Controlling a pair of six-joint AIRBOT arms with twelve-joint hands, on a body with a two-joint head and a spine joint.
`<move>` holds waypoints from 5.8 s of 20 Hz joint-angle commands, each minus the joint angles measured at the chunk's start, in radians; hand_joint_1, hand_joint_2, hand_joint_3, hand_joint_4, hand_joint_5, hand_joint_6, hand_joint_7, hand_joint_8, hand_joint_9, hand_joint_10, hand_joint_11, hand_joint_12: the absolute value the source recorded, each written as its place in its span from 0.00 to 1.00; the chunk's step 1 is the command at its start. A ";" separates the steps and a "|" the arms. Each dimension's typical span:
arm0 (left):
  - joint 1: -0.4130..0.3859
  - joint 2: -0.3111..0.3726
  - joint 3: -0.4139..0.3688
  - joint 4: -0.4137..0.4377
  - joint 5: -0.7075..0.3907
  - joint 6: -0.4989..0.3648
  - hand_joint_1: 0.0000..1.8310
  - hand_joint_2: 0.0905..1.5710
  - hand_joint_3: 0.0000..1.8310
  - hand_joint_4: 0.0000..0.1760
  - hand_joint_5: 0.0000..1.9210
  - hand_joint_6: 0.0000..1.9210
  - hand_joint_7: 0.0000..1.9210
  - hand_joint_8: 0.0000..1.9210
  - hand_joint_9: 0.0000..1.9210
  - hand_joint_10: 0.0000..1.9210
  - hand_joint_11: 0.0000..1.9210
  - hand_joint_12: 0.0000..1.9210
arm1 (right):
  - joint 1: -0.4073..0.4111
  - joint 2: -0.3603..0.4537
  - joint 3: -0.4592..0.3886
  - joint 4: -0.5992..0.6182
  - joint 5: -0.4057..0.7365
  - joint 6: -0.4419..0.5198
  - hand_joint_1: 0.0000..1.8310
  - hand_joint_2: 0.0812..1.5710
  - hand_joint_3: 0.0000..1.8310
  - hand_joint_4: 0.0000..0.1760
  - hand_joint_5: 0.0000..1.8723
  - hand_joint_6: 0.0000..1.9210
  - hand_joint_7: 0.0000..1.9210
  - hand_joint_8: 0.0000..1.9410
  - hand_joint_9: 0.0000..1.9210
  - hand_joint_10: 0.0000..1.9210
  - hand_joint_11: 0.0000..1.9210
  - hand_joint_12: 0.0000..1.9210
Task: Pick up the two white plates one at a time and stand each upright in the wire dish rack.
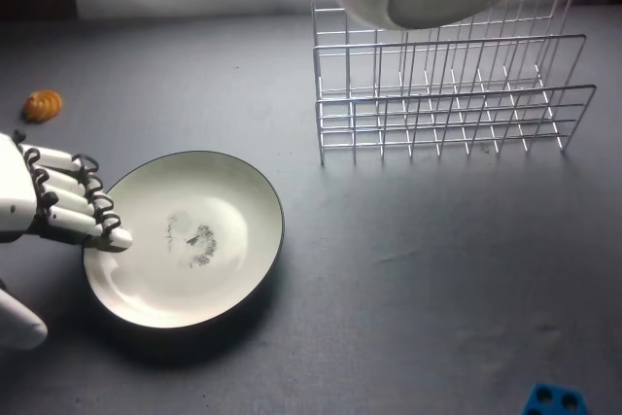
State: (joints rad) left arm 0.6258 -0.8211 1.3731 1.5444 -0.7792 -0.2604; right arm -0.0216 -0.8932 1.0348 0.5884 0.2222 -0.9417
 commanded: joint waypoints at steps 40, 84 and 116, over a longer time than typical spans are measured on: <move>-0.027 -0.007 -0.009 -0.031 -0.021 -0.004 0.00 0.69 0.00 0.00 0.10 0.00 0.13 0.00 0.11 0.00 0.00 0.29 | -0.009 -0.105 0.263 0.309 -0.090 0.009 0.74 0.71 0.00 0.00 0.45 0.59 0.51 0.53 0.46 0.63 0.35 0.73; -0.033 -0.025 0.023 -0.009 0.004 -0.004 0.00 0.69 0.00 0.00 0.10 0.00 0.13 0.00 0.11 0.00 0.00 0.28 | -0.142 -0.188 0.344 0.284 -0.035 0.013 0.60 0.78 0.00 0.00 0.40 0.69 0.40 0.36 0.36 0.40 0.19 0.76; 0.005 -0.036 0.042 -0.009 -0.001 -0.021 0.00 0.69 0.00 0.00 0.11 0.00 0.13 0.00 0.12 0.00 0.00 0.30 | -0.022 -0.144 0.057 -0.187 0.128 -0.036 0.54 0.70 0.00 0.00 0.25 0.15 0.28 0.14 0.15 0.39 0.00 0.71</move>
State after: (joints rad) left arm 0.6331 -0.8577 1.4117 1.5623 -0.7704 -0.2764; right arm -0.0540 -1.0443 1.0893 0.4042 0.2317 -0.9806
